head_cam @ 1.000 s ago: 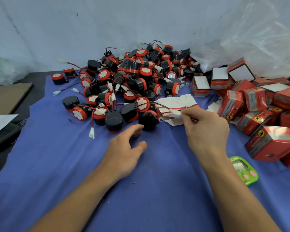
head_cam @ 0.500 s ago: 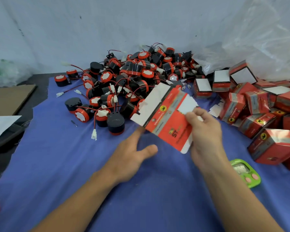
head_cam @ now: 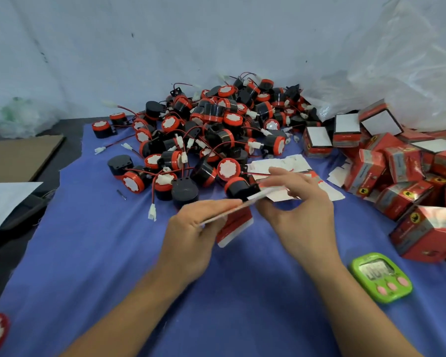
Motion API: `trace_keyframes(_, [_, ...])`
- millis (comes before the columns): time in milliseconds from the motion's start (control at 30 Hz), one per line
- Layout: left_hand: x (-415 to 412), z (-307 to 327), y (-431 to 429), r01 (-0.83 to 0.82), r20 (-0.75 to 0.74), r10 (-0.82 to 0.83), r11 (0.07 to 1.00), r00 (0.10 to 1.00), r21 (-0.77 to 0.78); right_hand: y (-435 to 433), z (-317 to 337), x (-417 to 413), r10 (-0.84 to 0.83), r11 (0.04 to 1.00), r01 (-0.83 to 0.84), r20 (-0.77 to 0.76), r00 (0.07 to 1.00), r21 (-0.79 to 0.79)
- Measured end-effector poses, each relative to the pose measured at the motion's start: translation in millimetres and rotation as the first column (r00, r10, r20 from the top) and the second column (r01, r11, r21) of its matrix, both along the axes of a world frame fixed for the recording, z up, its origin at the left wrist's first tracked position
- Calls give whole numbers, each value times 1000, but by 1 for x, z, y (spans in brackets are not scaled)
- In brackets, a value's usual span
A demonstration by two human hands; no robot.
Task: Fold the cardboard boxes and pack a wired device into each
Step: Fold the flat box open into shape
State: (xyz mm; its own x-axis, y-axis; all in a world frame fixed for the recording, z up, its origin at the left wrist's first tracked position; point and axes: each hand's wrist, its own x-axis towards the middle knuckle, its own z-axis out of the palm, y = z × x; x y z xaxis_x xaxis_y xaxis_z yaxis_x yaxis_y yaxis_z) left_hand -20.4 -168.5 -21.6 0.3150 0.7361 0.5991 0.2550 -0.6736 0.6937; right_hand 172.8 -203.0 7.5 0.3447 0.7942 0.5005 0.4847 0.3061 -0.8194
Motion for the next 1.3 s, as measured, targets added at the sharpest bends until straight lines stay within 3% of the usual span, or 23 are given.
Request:
trace_keyframes(67, [1, -5, -2, -79, -81, 96, 978, 992, 190, 0, -2, -2, -26, 999, 25, 15, 1000, 29])
trace_keyframes(167, [-1, -5, -2, -195, -135, 253, 919, 958, 343, 3, -7, -4, -41, 998, 39, 36, 998, 58])
trace_keyframes(267, [0, 0, -9, -179, -87, 240, 880, 967, 440, 4, -12, -5, -93, 991, 82, 115, 989, 103])
trace_keyframes(400, [5, -5, -18, -219, -149, 323, 852, 935, 475, 8, -18, 4, -16, 995, 39, 255, 967, -88])
trace_keyframes(533, [7, -5, -21, -350, -230, 423, 888, 876, 298, 12, -23, 5, 71, 967, -10, 232, 970, -254])
trace_keyframes(633, [8, -7, -22, -349, -276, 338, 937, 900, 13, 11, -22, 4, -60, 993, 81, 221, 973, -87])
trace_keyframes(733, [8, -7, -18, -293, -214, 259, 944, 942, -148, 7, -20, 2, -120, 984, 87, 224, 967, 155])
trace_keyframes(833, [6, -5, -13, -299, -134, 277, 937, 951, -181, 1, -16, -1, -114, 959, 22, 311, 944, 284])
trace_keyframes(967, [8, -1, -15, -338, -90, 327, 928, 941, -159, 2, -13, -9, -64, 969, -48, 430, 901, 244])
trace_keyframes(1133, [8, 4, -13, -340, 6, 351, 910, 936, -236, -3, -11, -10, -88, 954, -51, 441, 893, 294])
trace_keyframes(1300, [6, 4, -7, -276, 72, 328, 878, 942, -391, -6, -14, -18, 21, 976, -86, 304, 952, 202])
